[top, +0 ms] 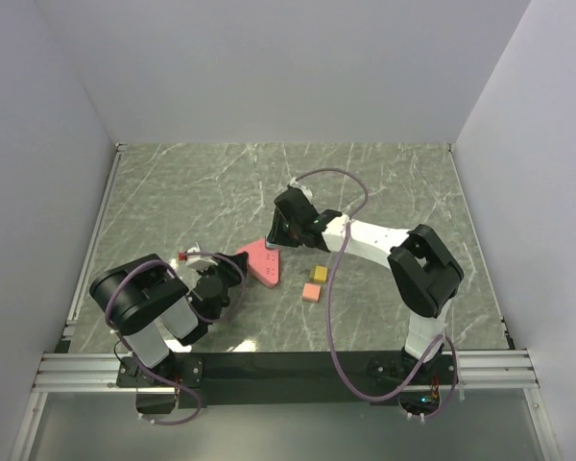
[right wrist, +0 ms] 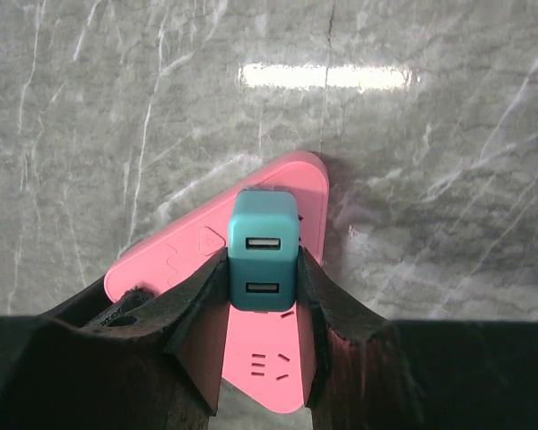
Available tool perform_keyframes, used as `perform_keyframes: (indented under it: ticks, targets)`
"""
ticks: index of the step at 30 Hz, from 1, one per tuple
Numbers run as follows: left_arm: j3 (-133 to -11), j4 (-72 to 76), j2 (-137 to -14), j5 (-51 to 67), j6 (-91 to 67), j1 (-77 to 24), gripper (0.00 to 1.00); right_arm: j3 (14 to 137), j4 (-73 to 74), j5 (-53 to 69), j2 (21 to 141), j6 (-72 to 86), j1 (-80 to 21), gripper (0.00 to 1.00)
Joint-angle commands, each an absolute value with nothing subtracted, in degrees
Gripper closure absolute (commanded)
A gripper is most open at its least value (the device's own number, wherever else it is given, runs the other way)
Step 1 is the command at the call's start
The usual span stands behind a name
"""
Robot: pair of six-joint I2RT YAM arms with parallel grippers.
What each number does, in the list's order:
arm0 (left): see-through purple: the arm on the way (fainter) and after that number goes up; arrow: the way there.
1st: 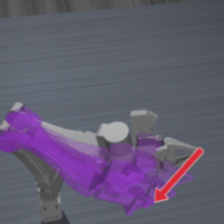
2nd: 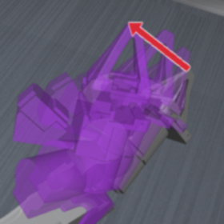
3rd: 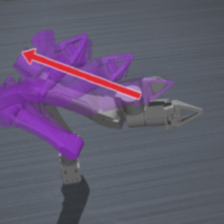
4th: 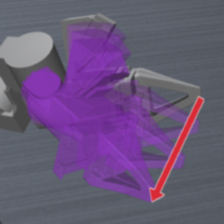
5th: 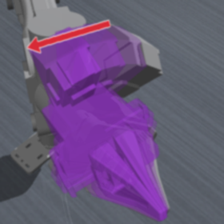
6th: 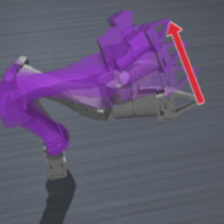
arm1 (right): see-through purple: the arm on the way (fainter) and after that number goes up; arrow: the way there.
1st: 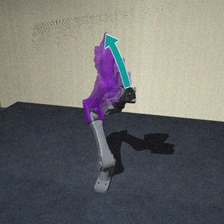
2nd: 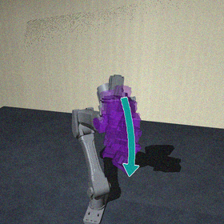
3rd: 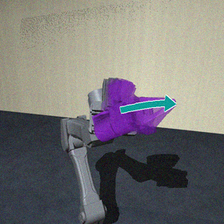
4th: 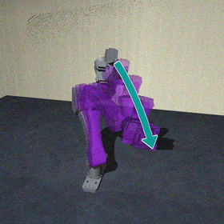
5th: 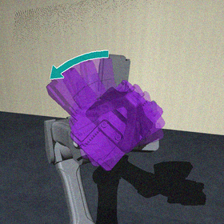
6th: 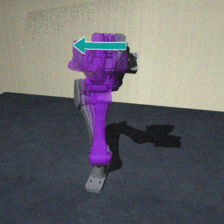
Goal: Insert the plug
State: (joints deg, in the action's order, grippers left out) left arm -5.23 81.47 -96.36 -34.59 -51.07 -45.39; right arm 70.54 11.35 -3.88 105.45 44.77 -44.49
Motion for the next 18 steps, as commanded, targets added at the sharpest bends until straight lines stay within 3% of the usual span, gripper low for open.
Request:
perform_keyframes:
  ticks: [1,18]
  targets:
    - [-6.0,90.3,-99.3,-21.0,-43.4,-47.2,1.0,71.4,15.6,-1.4,112.0,41.4,-44.8,1.0]
    - [-9.2,83.9,-98.5,-16.9,-43.9,-45.1,1.0,72.0,15.0,-1.0,108.8,34.9,-44.9,1.0]
